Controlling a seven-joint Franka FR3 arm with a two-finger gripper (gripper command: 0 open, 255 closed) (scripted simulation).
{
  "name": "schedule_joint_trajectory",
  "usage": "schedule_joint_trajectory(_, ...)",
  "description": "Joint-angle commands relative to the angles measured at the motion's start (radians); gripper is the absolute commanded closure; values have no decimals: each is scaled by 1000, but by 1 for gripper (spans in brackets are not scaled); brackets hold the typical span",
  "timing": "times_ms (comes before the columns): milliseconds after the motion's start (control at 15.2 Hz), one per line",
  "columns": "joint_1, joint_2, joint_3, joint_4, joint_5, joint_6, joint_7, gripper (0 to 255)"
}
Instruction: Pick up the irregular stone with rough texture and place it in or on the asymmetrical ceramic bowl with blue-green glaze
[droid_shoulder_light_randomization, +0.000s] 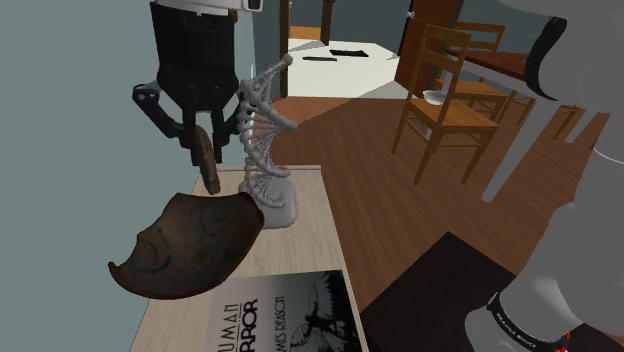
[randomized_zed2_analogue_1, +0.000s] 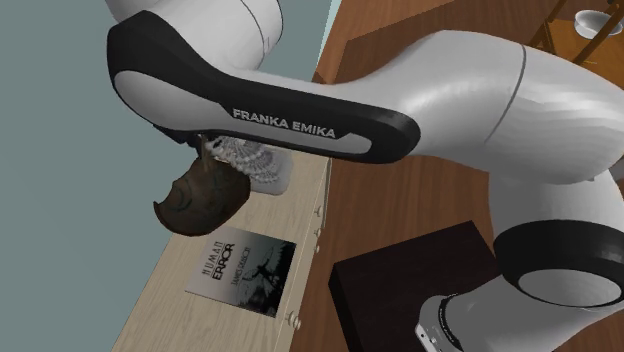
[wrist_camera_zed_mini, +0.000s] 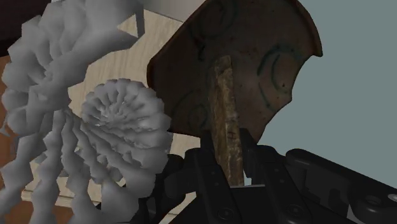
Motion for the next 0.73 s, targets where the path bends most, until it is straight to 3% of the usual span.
schedule_joint_trajectory(0, 40, 21, 13, 25, -20, -7, 49, 255)
schedule_joint_trajectory(132, 91, 50, 26, 59, -46, -17, 105, 255)
schedule_joint_trajectory(660, 55, 5, 24, -110, -17, 112, 92, 255)
